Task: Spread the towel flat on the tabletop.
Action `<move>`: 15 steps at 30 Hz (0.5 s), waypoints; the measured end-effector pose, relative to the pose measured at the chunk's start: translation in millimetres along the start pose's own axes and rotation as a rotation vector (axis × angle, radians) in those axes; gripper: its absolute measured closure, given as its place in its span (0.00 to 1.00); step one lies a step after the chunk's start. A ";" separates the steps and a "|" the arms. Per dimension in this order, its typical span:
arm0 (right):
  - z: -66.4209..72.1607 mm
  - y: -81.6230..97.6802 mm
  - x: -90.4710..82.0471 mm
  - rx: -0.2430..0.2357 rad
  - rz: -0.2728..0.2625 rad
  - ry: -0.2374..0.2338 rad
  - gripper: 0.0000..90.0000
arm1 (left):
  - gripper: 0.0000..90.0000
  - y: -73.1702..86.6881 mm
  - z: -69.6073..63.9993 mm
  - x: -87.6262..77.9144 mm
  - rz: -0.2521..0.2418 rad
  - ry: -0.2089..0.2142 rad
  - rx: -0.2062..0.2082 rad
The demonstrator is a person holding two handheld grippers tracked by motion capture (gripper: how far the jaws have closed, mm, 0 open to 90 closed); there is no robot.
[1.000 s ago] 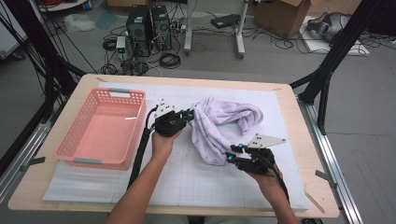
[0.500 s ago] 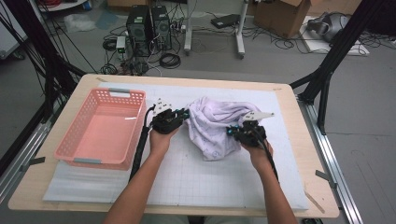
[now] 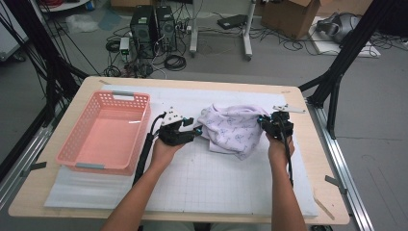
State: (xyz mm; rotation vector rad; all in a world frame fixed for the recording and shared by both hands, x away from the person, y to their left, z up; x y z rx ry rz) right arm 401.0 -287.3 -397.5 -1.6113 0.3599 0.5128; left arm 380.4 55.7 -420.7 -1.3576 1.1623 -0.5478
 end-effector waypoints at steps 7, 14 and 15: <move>-8.0 4.0 -36.2 -0.106 -0.092 -0.027 0.76 | 0.75 13.0 -20.6 16.9 0.075 0.093 0.017; -36.6 28.0 -56.0 -0.052 -0.115 -0.059 0.73 | 0.55 11.0 -51.3 59.7 0.098 0.142 0.017; -39.7 30.3 -56.2 -0.050 -0.114 -0.066 0.72 | 0.52 11.6 -54.1 65.4 0.119 0.132 0.035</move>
Point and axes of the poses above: each handheld gripper's, and its own axes: x roughly forward along the jaws, y roughly out of its underside, z roughly to its left, the point moved 1 cm from there along x, roughly forward along the jaws, and after that the axes turned 13 degrees about y, right-handed, at the moved point
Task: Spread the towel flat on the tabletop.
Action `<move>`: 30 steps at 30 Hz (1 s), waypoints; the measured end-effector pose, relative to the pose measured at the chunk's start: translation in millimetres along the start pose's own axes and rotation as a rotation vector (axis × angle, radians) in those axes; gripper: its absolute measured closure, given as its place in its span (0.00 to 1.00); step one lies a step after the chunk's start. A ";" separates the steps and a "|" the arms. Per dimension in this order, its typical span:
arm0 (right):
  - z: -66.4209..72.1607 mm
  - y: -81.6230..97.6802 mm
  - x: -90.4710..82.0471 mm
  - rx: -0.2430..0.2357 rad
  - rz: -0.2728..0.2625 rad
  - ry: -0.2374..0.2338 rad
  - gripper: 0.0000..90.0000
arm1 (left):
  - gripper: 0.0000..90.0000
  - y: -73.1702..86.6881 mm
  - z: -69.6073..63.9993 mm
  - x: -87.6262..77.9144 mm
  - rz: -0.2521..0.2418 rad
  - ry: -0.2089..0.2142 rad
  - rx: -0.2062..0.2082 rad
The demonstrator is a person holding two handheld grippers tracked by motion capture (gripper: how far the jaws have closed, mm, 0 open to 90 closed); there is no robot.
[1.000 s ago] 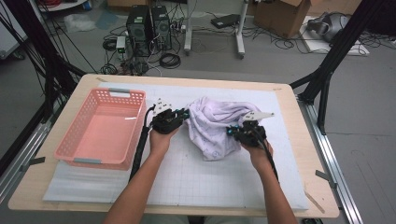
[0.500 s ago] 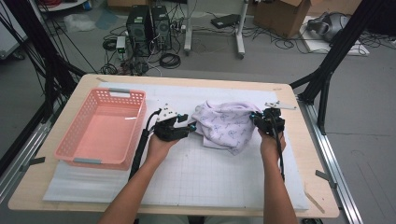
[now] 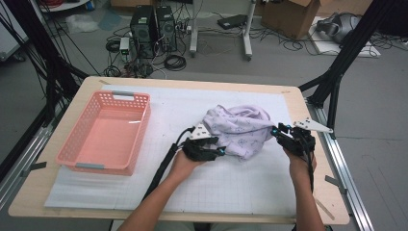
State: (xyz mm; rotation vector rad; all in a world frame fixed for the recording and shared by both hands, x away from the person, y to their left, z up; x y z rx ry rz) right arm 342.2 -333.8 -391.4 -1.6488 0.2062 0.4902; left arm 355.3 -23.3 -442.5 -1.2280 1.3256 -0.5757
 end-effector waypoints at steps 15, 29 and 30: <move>-4.8 5.7 -2.4 -0.012 0.041 -0.056 0.93 | 0.89 -5.4 -10.5 18.6 0.121 -0.128 0.085; 24.2 -16.3 -51.8 -0.057 0.003 -0.228 0.95 | 0.90 -7.5 -33.0 -100.4 -0.154 0.040 0.066; 26.2 -21.3 -52.9 -0.063 0.002 -0.235 0.95 | 0.90 -9.2 -29.2 -103.4 -0.168 0.037 0.055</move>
Point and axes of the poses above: each handheld gripper's, and its own axes: x roughly forward along the jaws, y roughly out of its underside, z roughly to its left, the point moved 1 cm from there along x, roughly forward along the jaws, and after that the axes turned 13 degrees about y, right-handed, at the moved point
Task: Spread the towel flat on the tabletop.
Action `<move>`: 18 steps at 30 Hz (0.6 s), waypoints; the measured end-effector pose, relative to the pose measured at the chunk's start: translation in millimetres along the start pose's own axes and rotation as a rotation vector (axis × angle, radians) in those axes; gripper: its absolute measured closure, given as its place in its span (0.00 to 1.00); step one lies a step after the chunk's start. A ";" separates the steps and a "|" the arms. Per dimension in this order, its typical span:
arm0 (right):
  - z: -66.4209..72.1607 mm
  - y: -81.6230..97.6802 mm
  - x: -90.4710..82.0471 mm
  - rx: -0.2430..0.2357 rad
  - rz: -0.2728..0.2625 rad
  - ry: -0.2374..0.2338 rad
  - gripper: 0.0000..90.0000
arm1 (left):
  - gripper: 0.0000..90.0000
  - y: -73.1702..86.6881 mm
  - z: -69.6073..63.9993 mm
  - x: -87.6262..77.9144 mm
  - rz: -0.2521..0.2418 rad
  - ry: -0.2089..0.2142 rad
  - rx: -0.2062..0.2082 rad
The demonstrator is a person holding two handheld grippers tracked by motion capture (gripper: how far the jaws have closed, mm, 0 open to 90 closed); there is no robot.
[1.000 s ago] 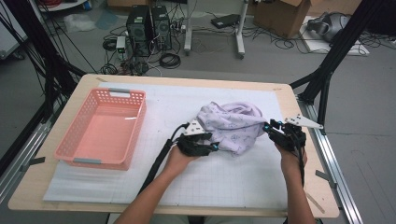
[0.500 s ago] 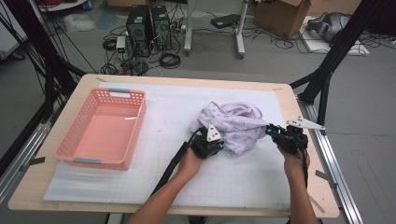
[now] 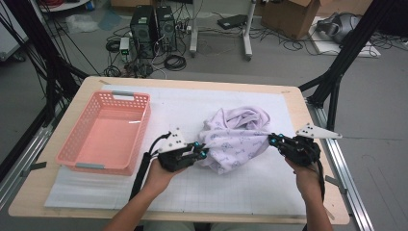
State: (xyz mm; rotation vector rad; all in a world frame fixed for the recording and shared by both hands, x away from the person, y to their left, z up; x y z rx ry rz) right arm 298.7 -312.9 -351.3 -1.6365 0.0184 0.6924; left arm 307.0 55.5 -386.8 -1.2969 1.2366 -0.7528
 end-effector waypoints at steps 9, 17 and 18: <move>1.9 -16.0 57.3 0.053 0.068 -0.002 0.94 | 0.90 6.8 53.6 1.1 -0.016 -0.133 -0.115; 0.2 -7.6 124.2 0.117 0.141 0.118 0.91 | 0.88 23.3 89.8 23.4 0.016 -0.307 -0.185; -0.1 -5.5 128.8 0.115 0.149 0.135 0.89 | 0.86 23.6 91.3 24.4 0.013 -0.325 -0.186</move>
Point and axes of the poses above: each handheld gripper's, and its own axes: x roughly forward along the jaws, y roughly out of its underside, z roughly to its left, the point moved 1 cm from there along x, roughly forward along the jaws, and after that the axes turned 13 degrees about y, right-handed, at the moved point
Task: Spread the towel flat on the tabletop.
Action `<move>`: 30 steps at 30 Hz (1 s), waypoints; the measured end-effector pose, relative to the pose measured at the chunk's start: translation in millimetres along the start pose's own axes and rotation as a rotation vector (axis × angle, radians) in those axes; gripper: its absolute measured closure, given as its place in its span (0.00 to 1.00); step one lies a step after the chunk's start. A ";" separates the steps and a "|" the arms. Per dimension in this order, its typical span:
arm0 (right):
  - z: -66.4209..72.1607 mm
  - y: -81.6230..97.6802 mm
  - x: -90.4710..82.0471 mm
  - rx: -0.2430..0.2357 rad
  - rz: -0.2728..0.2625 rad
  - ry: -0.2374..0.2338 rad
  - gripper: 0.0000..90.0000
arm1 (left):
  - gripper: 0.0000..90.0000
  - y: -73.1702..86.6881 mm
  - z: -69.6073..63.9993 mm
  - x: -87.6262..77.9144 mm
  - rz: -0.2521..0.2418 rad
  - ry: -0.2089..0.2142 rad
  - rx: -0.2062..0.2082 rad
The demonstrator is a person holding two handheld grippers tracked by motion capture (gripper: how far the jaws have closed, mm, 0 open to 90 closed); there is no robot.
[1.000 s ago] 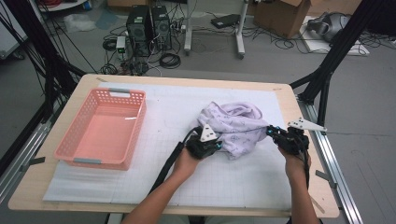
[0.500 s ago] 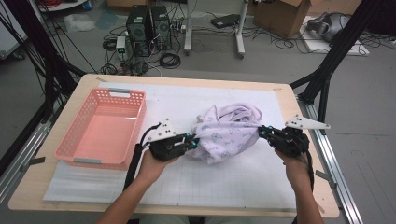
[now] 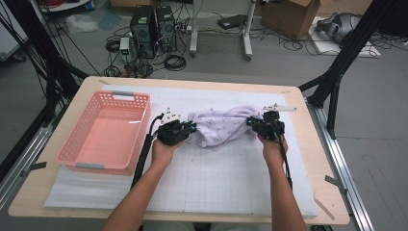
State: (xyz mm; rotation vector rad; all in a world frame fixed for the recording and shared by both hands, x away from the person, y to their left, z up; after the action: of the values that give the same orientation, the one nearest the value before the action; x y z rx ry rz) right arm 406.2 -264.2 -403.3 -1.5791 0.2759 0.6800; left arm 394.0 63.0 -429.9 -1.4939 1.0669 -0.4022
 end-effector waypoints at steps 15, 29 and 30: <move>-15.4 10.2 -51.6 0.032 -0.068 0.001 0.58 | 0.55 19.4 -18.2 -27.9 0.123 0.040 0.123; 1.1 72.3 -49.5 -0.120 0.003 -0.017 0.66 | 0.52 32.2 -11.6 -6.2 0.236 0.050 0.097; 6.4 72.1 -45.6 -0.145 0.011 -0.029 0.66 | 0.52 32.2 -11.3 -5.7 0.242 0.054 0.097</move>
State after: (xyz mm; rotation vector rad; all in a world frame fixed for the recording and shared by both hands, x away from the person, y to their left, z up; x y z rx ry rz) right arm 328.5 -278.1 -436.4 -1.7055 0.2174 0.7446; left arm 370.1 64.5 -454.7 -1.2573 1.2373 -0.3199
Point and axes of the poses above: each handheld gripper's, and its own axes: x roughly forward along the jaws, y roughly out of its underside, z roughly to its left, the point moved 1 cm from there along x, roughly forward along the jaws, and after that the axes turned 13 degrees about y, right-handed, at the moved point
